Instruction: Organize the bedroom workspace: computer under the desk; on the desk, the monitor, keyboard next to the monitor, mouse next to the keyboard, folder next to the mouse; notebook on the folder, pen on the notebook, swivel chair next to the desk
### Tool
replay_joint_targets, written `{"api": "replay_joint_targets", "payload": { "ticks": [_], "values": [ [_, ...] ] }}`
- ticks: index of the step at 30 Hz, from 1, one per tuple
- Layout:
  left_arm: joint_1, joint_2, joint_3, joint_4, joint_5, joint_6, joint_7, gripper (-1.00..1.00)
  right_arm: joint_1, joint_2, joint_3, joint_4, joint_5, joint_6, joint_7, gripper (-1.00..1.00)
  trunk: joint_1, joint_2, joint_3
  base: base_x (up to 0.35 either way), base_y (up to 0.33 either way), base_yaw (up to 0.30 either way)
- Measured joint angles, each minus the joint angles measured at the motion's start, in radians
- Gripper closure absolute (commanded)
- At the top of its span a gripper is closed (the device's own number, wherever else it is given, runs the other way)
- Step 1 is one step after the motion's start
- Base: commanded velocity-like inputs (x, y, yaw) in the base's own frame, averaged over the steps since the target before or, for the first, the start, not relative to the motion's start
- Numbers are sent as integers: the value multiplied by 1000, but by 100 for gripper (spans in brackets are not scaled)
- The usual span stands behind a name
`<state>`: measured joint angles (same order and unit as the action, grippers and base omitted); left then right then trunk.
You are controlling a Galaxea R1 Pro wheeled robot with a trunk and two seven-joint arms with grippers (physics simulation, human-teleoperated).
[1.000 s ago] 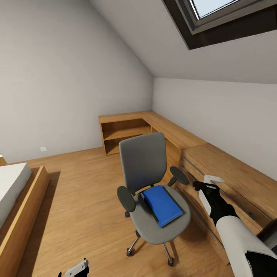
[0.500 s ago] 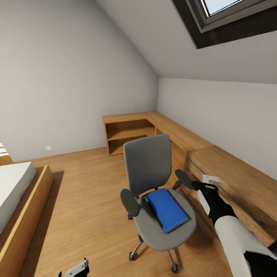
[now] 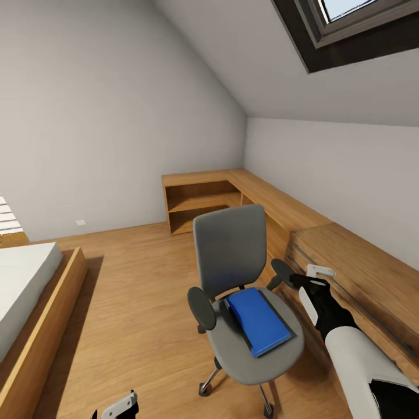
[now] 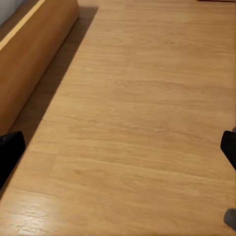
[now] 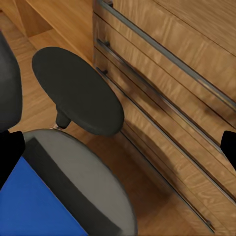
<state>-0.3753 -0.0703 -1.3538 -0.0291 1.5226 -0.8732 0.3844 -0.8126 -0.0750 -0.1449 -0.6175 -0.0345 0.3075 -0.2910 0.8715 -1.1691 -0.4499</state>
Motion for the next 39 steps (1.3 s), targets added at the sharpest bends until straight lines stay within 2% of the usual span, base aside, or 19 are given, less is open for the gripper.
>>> {"api": "replay_joint_targets", "payload": {
  "ticks": [3, 6, 9, 11, 15, 19, 21, 23, 25, 27, 30, 32, 33, 35, 36, 37, 39],
  "values": [
    [0, 2, 8, 0, 1, 8, 0, -100, 0, -4, -1, 5, 2, -2, 7, -100, 8, -14, -6, 0, 0, 0],
    [0, 4, 10, 0, -2, 63, 0, -100, 1, -4, 0, 12, 1, -2, 18, -100, 19, -35, -16, 0, 0, 0],
    [0, 6, 11, -2, -4, 168, -1, -100, 1, -5, 1, 55, 0, -1, 87, -100, 31, -56, -25, 0, 0, 0],
    [0, 6, 11, -3, -5, 190, -1, -100, 1, -5, 1, 64, -1, 1, 115, -100, 38, -70, -31, 0, 0, 0],
    [-19, 2, 8, -16, -6, 276, 0, -100, 2, -2, 1, 88, -3, 6, 176, -100, 54, -98, -44, 0, 0, 0],
    [-87, -1, 8, -61, -8, 317, 2, -100, 1, 0, -2, 93, -7, 11, 184, -100, 69, -126, -56, 0, 0, 0],
    [-143, -3, 8, -76, -10, 360, 3, -100, 0, 1, -3, 92, -11, 27, 185, -100, 77, -140, -63, 0, 0, 0],
    [-188, -5, 8, -86, -11, 422, 4, -100, -1, 1, -5, 91, -24, 49, 186, -100, 84, -154, -69, 0, 0, 0],
    [-245, -3, 7, -130, -14, 513, 5, -100, -4, 0, -6, 90, -57, 78, 189, -100, 92, -168, -75, 0, 0, 0],
    [-292, 13, 9, -197, -14, 577, 7, -100, -6, -2, -6, 90, -93, 101, 189, -100, 100, -182, -81, 0, 0, 0],
    [-326, 37, 15, -278, -13, 609, 10, -100, -8, -3, -6, 90, -111, 120, 190, -100, 111, -203, -91, 0, 0, 0],
    [-354, 77, 38, -403, -15, 646, 36, -100, -9, -3, -6, 89, -122, 139, 190, -100, 119, -217, -97, 0, 0, 0],
    [-367, 116, 68, -511, -17, 682, 89, -100, -10, -3, -6, 89, -127, 147, 190, -100, 123, -224, -100, 0, 0, 0],
    [-377, 162, 110, -647, -18, 735, 182, -100, -11, -2, -6, 89, -134, 153, 190, -100, 130, -238, -106, 0, 0, 0],
    [-384, 228, 172, -829, -16, 828, 368, -100, -11, -2, -6, 89, -147, 158, 191, -100, 134, -245, -109, 0, 0, 0],
    [-387, 236, 191, -923, -14, 860, 445, -100, -11, -2, -6, 89, -152, 160, 191, -100, 138, -252, -113, 0, 0, 0],
    [-391, 270, 241, -1096, -10, 939, 697, -100, -11, -2, -6, 90, -177, 161, 192, -100, 146, -266, -119, 0, 0, 0]
  ]
}}
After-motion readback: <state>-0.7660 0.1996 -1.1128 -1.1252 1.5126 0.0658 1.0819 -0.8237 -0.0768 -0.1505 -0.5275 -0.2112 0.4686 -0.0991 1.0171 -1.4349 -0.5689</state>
